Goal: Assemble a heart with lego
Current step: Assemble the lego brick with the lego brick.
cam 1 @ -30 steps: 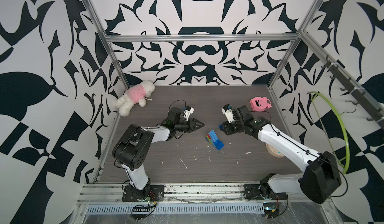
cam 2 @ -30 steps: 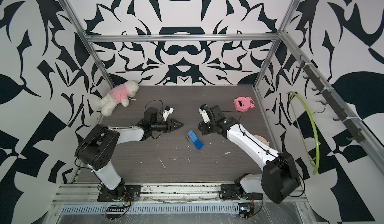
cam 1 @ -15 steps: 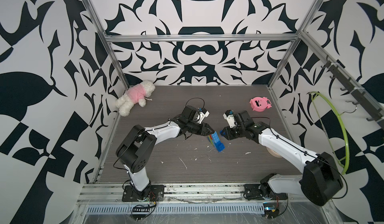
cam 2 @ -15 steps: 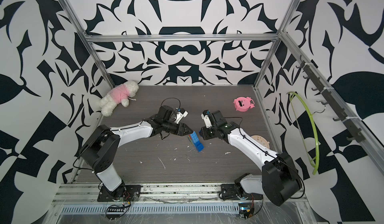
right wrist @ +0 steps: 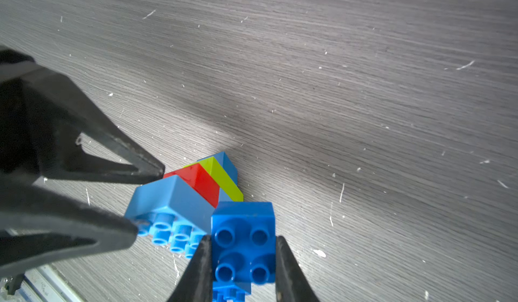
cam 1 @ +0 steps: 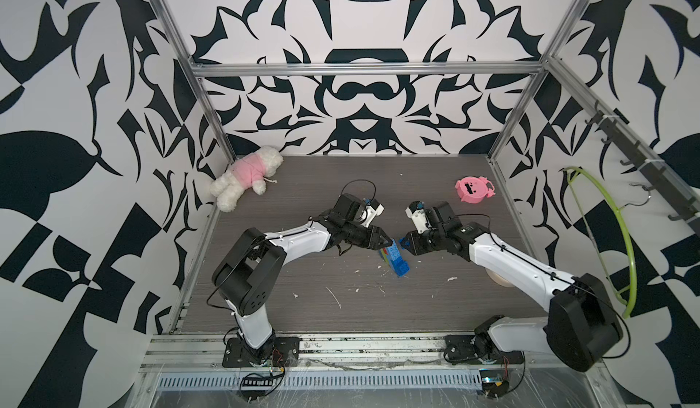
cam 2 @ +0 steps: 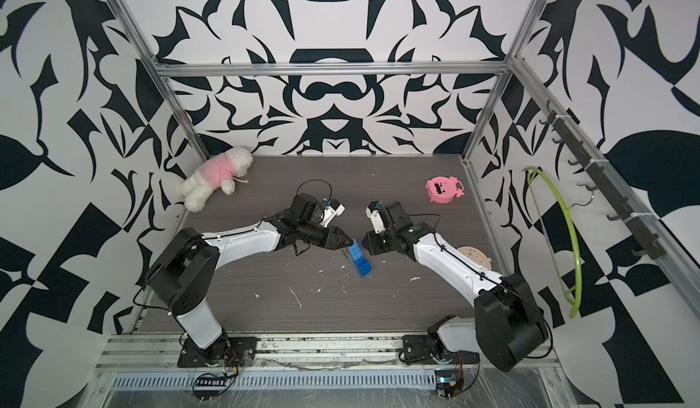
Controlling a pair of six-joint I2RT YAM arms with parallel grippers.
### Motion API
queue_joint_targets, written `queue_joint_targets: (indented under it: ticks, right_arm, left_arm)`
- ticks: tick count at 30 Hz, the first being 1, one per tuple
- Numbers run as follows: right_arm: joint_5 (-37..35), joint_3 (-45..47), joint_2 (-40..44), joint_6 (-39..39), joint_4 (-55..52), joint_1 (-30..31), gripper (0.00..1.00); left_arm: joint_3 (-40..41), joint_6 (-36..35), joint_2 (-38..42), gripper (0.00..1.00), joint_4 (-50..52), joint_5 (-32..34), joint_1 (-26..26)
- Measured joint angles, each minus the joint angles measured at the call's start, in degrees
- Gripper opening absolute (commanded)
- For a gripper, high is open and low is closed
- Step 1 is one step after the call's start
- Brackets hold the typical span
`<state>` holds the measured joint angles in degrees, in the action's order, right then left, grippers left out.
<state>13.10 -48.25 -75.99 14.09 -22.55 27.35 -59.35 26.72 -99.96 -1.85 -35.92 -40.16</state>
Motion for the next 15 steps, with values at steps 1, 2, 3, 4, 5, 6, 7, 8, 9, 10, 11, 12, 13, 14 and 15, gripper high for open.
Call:
queue_joint_targets:
  ticks: [1,2,3,4,5,6,7,8,9,10,11,12,13,14,15]
  right_arm:
    - [0.02,0.00,-0.20,0.02,0.11,0.00,0.23]
    - [0.02,0.00,-0.35,0.09,0.17,0.00,0.23]
    - [0.04,0.02,-0.42,0.15,0.17,0.00,0.23]
    - [0.07,0.02,-0.46,0.20,0.20,0.00,0.23]
    - [0.13,0.02,-0.50,0.22,0.20,0.00,0.23]
    - [0.17,0.02,-0.57,0.26,0.20,0.00,0.23]
    - [0.17,0.02,-0.59,0.37,0.17,0.00,0.23]
    - [0.20,0.02,-0.59,0.39,0.20,0.00,0.23]
    - [0.17,0.04,-0.59,0.39,0.20,0.00,0.23]
    - [0.17,0.07,-0.59,0.42,0.20,0.00,0.24]
    - [0.17,0.11,-0.59,0.44,0.24,0.00,0.23]
    - [0.17,0.15,-0.59,0.44,0.22,0.00,0.23]
    - [0.17,0.24,-0.59,0.48,0.31,0.00,0.23]
    - [0.17,0.33,-0.59,0.55,0.35,0.00,0.23]
    - [0.17,0.37,-0.59,0.59,0.35,0.00,0.23]
  left_arm:
    - [0.00,-0.02,0.00,0.42,0.00,0.04,0.00]
    - [0.00,-0.02,0.00,0.42,0.04,0.09,-0.04]
    - [0.00,-0.02,0.00,0.42,0.04,0.13,-0.07]
    - [-0.02,-0.04,0.00,0.41,0.04,0.13,-0.11]
    - [-0.07,-0.07,0.00,0.41,0.17,0.15,-0.11]
    - [-0.22,-0.13,0.00,0.41,0.44,0.17,-0.15]
    - [-0.33,-0.15,-0.02,0.41,0.52,0.17,-0.17]
    - [-0.48,-0.20,-0.02,0.41,0.55,0.17,-0.26]
    - [-0.63,-0.22,-0.02,0.41,0.61,0.17,-0.35]
    - [-0.72,-0.22,-0.02,0.41,0.66,0.20,-0.42]
    - [-0.81,-0.22,-0.02,0.41,0.66,0.22,-0.55]
    - [-0.85,-0.22,-0.02,0.41,0.70,0.22,-0.70]
    - [-0.87,-0.24,-0.02,0.41,0.70,0.28,-0.79]
    - [-0.87,-0.26,-0.02,0.41,0.81,0.37,-0.92]
    - [-0.87,-0.37,-0.02,0.41,0.87,0.44,-1.03]
